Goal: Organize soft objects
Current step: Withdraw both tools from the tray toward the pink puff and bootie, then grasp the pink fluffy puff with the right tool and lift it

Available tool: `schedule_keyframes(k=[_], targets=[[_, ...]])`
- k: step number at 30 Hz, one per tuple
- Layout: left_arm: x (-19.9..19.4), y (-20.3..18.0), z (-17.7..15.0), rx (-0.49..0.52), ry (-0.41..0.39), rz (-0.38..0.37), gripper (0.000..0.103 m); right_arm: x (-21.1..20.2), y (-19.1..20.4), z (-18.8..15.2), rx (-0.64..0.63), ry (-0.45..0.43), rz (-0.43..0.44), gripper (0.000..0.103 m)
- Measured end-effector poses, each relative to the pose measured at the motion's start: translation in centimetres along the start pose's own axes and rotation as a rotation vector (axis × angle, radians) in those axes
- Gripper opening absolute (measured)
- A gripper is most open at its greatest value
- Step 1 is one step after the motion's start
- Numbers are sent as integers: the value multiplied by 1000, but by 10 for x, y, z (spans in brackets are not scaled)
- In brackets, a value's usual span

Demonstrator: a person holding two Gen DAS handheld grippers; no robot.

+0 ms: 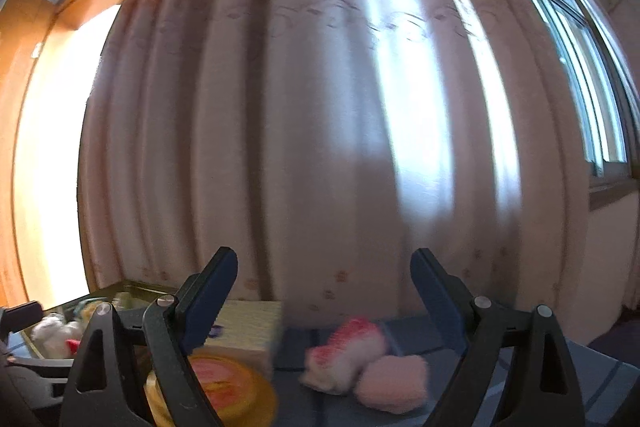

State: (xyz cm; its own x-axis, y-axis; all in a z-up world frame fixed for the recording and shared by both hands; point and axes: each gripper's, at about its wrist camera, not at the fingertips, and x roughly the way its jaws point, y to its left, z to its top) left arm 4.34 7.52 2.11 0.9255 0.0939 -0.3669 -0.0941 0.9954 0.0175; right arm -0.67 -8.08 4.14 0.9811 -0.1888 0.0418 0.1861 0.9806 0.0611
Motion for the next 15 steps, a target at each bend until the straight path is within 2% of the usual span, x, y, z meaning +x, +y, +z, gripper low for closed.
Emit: schedule_keyframes(k=[8,11,15], targets=[[-5,-39,-5,35,11,-69,103,20,-75,-1,68,110,-120,90],[-6,-55,-5,48,19,-90,103,29,-99,-3,86,167,-137,90],[-7,-76,-7,73,41,-127,103,49,-127,-11,114,299,-108,90]])
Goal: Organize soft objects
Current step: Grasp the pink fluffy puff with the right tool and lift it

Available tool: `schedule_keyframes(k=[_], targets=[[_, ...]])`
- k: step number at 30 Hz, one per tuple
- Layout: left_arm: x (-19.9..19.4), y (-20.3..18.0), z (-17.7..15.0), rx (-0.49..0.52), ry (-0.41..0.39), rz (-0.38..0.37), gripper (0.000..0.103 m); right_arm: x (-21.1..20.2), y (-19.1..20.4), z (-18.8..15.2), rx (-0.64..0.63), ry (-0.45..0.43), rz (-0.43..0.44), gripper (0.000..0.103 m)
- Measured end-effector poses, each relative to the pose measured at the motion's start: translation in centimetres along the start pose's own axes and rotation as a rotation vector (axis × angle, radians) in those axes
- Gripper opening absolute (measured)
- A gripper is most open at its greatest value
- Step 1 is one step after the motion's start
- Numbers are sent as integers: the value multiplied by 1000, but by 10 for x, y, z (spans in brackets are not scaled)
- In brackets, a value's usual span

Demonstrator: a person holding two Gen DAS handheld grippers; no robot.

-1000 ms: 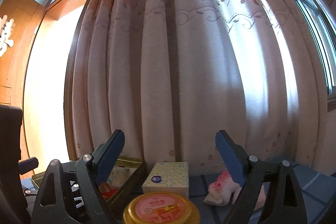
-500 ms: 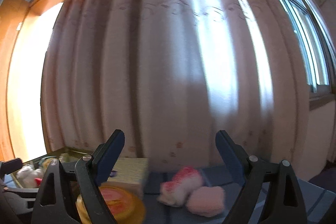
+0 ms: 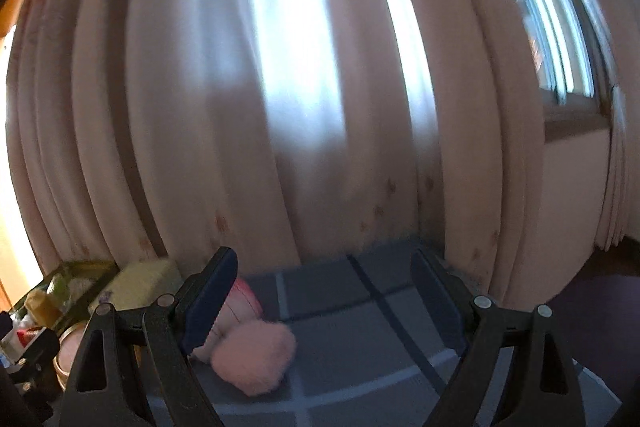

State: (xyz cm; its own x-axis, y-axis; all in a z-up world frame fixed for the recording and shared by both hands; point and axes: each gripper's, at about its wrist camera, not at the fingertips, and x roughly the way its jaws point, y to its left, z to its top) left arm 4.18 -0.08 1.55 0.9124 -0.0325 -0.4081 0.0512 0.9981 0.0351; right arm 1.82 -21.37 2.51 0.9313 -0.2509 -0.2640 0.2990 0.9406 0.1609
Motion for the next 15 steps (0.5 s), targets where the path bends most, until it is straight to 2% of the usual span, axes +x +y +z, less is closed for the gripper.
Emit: schedule_keyframes(k=[1,3,6,11,13,15], targets=[[1,-5,0,12,9,-3,103,6,-4,0,2,37,16,90],[3,-14,-1,28,22,-9,103,21,-6,-1,-6,138,104,90],[4,-22,-1,32,38,-18,103,41,9,-7,-68,280,221,90],[5,-30,-2,50,55,-5,103,76,36,-21,-136,470,263,90],[7,-31,-2,52,66,-7,103,83,44,-25,-174,509,274,75],[10,-33,-2,53,83,-9,103,90,52,-31,-212,562,292,64]])
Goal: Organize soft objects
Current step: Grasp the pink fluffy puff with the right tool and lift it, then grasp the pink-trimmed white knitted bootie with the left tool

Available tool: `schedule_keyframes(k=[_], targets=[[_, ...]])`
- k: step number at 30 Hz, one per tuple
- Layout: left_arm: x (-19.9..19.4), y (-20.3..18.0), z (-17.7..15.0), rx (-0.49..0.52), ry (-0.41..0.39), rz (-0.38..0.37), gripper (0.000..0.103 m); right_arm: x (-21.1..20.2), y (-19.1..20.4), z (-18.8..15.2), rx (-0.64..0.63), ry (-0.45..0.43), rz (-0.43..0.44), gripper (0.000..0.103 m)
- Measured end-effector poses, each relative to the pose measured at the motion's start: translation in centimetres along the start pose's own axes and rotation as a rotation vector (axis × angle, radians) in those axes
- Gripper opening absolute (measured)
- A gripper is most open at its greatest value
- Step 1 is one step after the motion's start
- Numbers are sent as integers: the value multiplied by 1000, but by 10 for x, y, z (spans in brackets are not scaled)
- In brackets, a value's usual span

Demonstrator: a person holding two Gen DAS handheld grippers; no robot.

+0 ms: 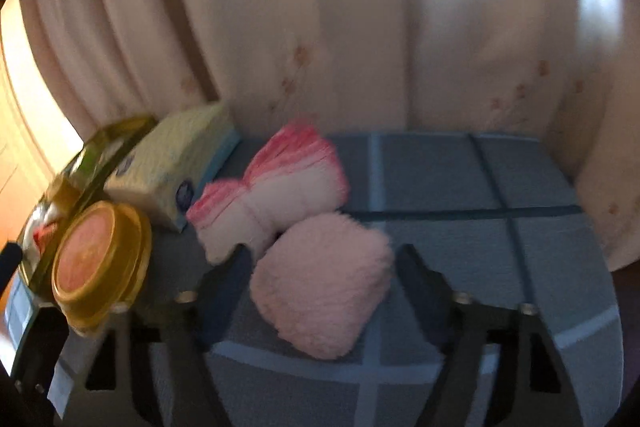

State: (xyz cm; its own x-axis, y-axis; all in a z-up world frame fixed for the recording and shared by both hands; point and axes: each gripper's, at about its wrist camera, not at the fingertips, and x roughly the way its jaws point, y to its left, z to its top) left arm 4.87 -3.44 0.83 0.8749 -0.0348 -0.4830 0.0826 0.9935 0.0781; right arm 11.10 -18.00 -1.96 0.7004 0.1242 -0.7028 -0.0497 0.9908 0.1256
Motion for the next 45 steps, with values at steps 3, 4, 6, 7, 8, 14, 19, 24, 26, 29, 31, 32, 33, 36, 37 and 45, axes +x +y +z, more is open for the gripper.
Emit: schedule_keyframes(k=[3,4,6,7,8,14,19,24,26,29,31,32,33,36,37,45], targets=[[3,-5,0,9,16,-2,103,3,-1,-1,-3,17,21,41],[3,-8,1,14,17,-4,103,0,-1,-2,-11,8,30,25],[3,-14,1,34,17,-14,103,-3,-4,-3,-23,-11,51,20],[4,-18,1,45,19,-24,103,-7,-8,-3,-12,-31,69,20],[5,-21,1,52,23,-34,103,-14,-14,-3,10,-67,88,20],[12,-46,17,101,-3,-65,103,-50,-59,-2,142,-312,63,20],[40,-75,50,155,42,-112,103,-71,-80,-1,216,-429,-61,20],[94,-99,58,178,204,-120,88,-75,-84,0,234,-451,-100,20],[116,-103,58,154,268,-129,84,-72,-80,1,223,-446,-104,20],[141,-107,54,149,346,-109,67,-71,-74,3,203,-457,-111,20],[151,-107,50,147,369,-91,66,-73,-75,0,197,-464,-111,20],[154,-107,49,143,373,-90,66,-73,-75,-1,196,-466,-109,20],[156,-106,47,138,378,-91,67,-73,-75,-1,193,-465,-106,20],[160,-102,44,125,384,-88,68,-70,-76,0,189,-454,-95,20],[160,-103,42,127,384,-89,68,-69,-76,1,188,-452,-94,20],[163,-106,37,116,401,-129,62,-69,-76,0,189,-452,-103,20]])
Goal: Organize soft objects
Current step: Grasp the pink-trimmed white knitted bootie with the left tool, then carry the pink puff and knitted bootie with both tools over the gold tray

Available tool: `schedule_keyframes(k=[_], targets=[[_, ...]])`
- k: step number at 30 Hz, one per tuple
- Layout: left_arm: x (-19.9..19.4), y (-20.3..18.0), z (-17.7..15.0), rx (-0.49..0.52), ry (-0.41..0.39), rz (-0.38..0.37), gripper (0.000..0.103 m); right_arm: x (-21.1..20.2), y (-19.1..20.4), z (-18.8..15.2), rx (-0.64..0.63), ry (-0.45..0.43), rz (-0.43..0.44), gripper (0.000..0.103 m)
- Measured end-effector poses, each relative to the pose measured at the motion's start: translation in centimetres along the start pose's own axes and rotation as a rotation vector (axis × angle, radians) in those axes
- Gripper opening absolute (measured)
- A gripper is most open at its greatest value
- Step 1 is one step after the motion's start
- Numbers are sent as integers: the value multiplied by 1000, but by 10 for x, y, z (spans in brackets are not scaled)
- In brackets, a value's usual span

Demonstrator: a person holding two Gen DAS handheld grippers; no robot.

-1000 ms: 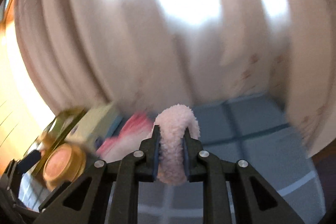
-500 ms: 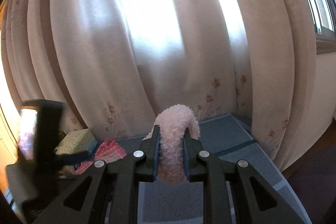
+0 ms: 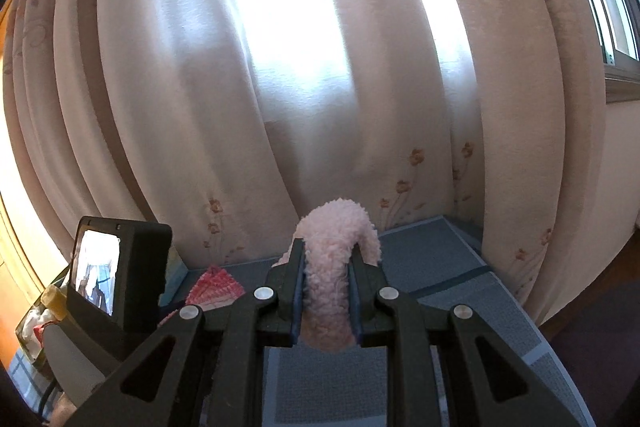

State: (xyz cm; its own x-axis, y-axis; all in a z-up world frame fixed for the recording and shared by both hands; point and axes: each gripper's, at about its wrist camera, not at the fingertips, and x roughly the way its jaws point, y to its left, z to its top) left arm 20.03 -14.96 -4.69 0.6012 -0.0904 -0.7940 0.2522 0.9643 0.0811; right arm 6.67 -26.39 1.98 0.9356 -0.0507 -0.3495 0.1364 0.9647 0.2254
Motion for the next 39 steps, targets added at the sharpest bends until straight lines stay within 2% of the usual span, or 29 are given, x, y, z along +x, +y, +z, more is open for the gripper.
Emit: schedule_keyframes(k=[6,9,12,19,23,26,39], targets=[[-9,-2,-6,1,-24,-31,41,0,3,-2,-11,0,-14,20],[-19,3,-11,-30,-64,-61,40,-2,2,-2,-12,-20,-26,20],[-39,11,-18,-63,-151,-85,40,-2,3,-3,-23,-34,-45,20],[-76,-1,-32,-1,-322,-8,40,-2,6,-4,-52,-38,-62,20],[-89,-9,-36,36,-376,26,40,-3,8,-5,-67,-48,-70,20],[-101,-10,-45,39,-395,27,40,-4,9,-5,-81,-55,-73,20],[-104,-2,-52,18,-406,19,40,-10,14,-7,-117,-85,-103,20]])
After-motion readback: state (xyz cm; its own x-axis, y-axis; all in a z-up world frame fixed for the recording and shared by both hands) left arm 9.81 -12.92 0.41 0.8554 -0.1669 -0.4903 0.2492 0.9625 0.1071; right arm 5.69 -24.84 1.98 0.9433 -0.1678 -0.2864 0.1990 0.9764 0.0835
